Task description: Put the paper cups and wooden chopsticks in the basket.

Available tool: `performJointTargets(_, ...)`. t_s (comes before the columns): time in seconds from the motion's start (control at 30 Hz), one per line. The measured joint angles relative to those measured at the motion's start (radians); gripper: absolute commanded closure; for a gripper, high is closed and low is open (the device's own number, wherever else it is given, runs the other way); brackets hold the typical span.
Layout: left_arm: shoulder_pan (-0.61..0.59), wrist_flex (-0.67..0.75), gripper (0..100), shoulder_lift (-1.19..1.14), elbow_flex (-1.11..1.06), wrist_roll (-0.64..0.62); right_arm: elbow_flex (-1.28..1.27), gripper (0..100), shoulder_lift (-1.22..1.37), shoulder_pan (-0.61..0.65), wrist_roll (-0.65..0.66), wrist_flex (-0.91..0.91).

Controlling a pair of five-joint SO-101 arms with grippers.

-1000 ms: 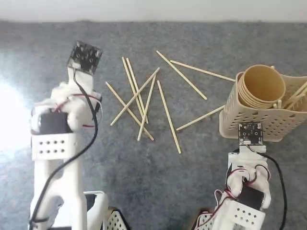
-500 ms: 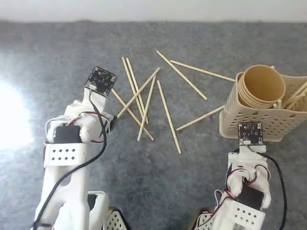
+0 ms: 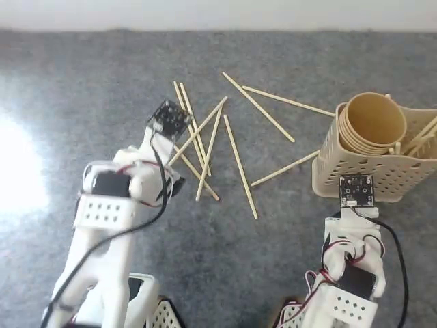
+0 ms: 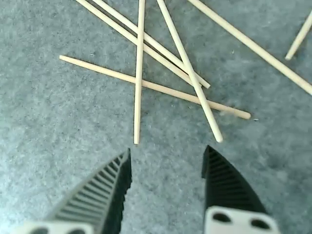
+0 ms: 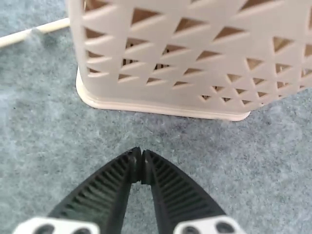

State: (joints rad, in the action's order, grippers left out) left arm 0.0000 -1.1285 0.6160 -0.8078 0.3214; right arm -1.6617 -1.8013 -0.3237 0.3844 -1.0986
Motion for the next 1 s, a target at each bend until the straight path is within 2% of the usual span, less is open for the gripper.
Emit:
performJointTargets(0.23, -0.018, -0.003, 78, -0.404, 0.282, -0.020, 0.000, 99.1, 0.000, 0.000, 0.000, 0.000)
performJointTargets(0.5, -0.017, -0.075, 78, -0.727, 0.591, -0.009, 0.000, 99.1, 0.000, 0.000, 0.000, 0.000)
performJointTargets(0.73, 0.008, -0.091, 78, -0.922, 0.729, 0.000, 0.000, 99.1, 0.000, 0.000, 0.000, 0.000)
performJointTargets(1.0, 0.011, -0.091, 77, -1.017, 0.813, 0.000, 0.000, 99.1, 0.000, 0.000, 0.000, 0.000)
